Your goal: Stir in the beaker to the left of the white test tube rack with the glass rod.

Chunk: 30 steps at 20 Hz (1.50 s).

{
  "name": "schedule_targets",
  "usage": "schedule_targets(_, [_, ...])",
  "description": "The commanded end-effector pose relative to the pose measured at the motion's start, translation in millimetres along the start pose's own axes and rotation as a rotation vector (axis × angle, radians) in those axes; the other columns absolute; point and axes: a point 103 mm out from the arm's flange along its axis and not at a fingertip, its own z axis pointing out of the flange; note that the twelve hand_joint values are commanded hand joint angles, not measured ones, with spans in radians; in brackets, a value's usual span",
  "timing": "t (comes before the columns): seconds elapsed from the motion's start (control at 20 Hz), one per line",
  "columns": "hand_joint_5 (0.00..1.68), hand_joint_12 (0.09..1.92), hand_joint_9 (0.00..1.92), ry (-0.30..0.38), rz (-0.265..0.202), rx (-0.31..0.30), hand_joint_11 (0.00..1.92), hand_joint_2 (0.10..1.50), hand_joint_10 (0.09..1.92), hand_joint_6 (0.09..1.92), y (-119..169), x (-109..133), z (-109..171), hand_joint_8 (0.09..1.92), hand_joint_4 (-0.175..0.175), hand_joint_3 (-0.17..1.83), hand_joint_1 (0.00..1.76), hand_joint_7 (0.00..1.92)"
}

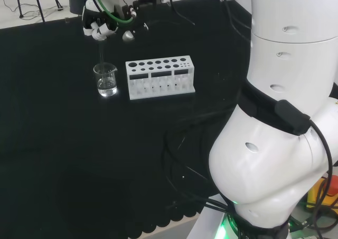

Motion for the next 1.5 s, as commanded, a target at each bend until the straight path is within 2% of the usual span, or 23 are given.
schedule_targets(0.05, [0.98,0.75,1.11,-0.004,0.001,0.005,1.53,1.10,1.09,0.61,9,-1,4,1.27,-0.175,0.00,1.40,0.86])
schedule_targets(0.25, [0.98,0.75,1.11,0.023,0.002,0.007,1.53,1.10,1.09,0.61,13,-14,6,1.27,-0.175,0.00,1.40,0.86])
schedule_targets(0.7, [0.98,0.75,1.11,0.019,0.041,-0.001,1.53,1.10,1.09,0.61,-3,-32,6,1.27,-0.175,0.00,1.40,0.87])
schedule_targets(1.1, [0.98,0.75,1.11,0.014,0.025,0.004,1.53,1.10,1.09,0.61,-10,-9,7,1.27,-0.175,0.00,1.40,0.87])
schedule_targets(1.5, [0.98,0.75,1.11,0.008,0.011,0.014,1.53,1.10,1.09,0.62,3,-6,9,1.27,-0.175,0.00,1.40,0.87])
